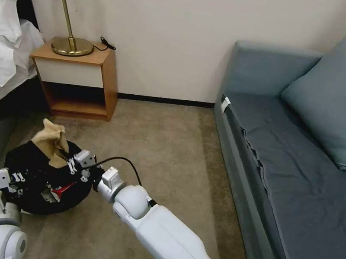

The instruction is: Pick up the trash bin, then pick up the garbage on the floor and place it into the trash bin.

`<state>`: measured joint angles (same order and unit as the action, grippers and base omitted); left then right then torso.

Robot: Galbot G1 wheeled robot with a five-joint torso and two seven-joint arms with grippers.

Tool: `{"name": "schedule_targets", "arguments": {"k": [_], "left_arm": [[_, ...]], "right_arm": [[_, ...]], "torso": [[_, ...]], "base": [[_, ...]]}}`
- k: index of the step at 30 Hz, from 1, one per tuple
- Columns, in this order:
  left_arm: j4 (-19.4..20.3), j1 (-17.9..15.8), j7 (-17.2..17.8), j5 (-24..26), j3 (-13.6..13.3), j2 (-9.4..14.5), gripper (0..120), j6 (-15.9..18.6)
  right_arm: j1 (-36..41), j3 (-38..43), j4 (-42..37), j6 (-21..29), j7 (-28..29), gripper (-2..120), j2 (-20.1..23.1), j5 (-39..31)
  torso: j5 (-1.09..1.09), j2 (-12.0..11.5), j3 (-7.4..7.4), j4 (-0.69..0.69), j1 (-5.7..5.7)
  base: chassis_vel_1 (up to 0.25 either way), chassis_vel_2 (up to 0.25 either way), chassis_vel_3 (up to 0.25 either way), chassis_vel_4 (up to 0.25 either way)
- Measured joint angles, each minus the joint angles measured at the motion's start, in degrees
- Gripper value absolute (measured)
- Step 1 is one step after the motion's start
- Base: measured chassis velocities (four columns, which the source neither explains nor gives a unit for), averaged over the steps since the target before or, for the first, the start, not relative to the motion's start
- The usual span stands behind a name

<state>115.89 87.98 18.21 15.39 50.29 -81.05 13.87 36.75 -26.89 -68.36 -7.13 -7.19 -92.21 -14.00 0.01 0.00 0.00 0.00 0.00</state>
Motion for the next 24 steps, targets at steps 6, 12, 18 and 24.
{"name": "schedule_targets", "arguments": {"k": [6, 12, 18, 24], "left_arm": [[0.01, 0.13, 0.06, 0.08, -1.08, -1.15, 3, -0.27], [-0.6, -0.64, 0.02, 0.13, -1.72, -1.36, 3, -0.3], [-2.31, -1.35, -1.04, 0.15, -2.94, -1.5, 3, -0.32], [-3.3, -2.21, -1.62, -0.24, -3.52, -1.08, 3, -0.4]], "right_arm": [[1.23, 2.37, 9.24, -3.4, 1.58, 0, 0.02, 5.91], [1.25, 2.22, 9.14, -3.63, 0.46, 2, 0.03, 6.57], [1.1, 0.76, 5.44, -2.35, -1.26, 0, 0.04, 4.55], [0.53, -1.48, 2.87, -1.25, -1.1, 0, 0.05, 3.2]], "torso": [[-0.01, 0.0, 0.01, -0.03, 0.01], [-0.01, 0.0, 0.01, -0.01, 0.0], [-0.01, 0.0, 0.0, -0.01, 0.01], [-0.01, 0.0, 0.0, 0.0, 0.0]], "base": [[0.0, 0.0, 0.0, 0.0], [0.0, 0.0, 0.0, 0.0], [0.0, 0.0, 0.0, 0.0], [0.0, 0.0, 0.0, 0.0]]}}
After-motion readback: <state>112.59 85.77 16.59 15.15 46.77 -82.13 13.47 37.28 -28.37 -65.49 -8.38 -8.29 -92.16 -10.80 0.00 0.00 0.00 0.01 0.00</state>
